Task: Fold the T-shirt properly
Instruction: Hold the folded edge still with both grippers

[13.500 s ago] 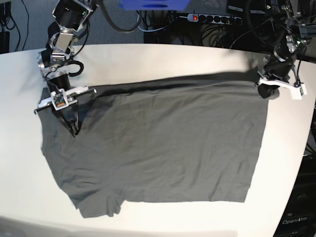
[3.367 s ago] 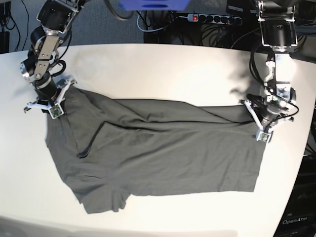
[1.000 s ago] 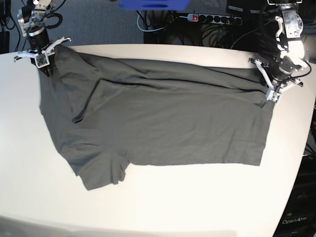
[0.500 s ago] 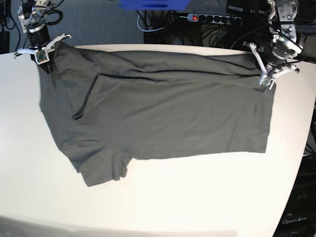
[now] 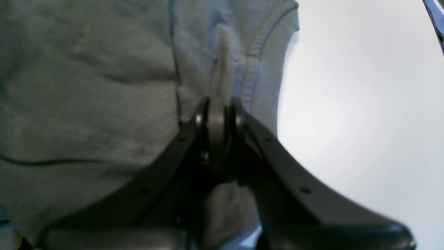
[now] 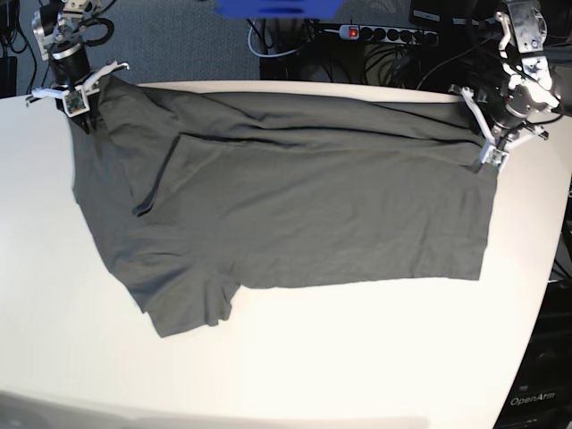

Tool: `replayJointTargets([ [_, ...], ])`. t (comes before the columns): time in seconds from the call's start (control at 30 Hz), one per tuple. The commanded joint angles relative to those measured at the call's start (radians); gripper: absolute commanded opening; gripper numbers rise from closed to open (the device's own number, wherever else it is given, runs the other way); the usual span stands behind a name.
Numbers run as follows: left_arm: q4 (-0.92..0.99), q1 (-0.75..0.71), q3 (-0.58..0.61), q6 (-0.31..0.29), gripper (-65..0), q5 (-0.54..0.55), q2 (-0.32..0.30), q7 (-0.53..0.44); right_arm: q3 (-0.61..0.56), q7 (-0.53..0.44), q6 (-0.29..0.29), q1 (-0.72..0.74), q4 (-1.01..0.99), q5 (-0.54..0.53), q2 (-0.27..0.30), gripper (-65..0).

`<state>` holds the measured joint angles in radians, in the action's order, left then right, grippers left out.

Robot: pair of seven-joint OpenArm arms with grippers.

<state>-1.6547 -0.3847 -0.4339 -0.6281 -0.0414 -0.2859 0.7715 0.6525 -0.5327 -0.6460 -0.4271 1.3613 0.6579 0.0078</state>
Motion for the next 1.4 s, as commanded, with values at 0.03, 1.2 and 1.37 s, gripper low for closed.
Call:
replayJointTargets([
  [0.03,0.012,-0.015,-0.001,0.004,-56.6,-0.047,-0.011,0.064,0.000,0.176,-0.052,-0.026,-0.020,0.142,-0.009,-61.7],
  [1.2,0.011,-0.010,0.000,0.004,-56.6,-0.047,-0.005,0.062,-0.001,0.176,-0.052,0.006,0.277,0.142,-0.032,-61.7],
  [1.37,0.011,-0.010,0.000,0.004,-56.6,-0.045,-0.005,0.062,-0.001,0.178,-0.052,-0.003,0.359,0.145,-0.035,-61.7],
])
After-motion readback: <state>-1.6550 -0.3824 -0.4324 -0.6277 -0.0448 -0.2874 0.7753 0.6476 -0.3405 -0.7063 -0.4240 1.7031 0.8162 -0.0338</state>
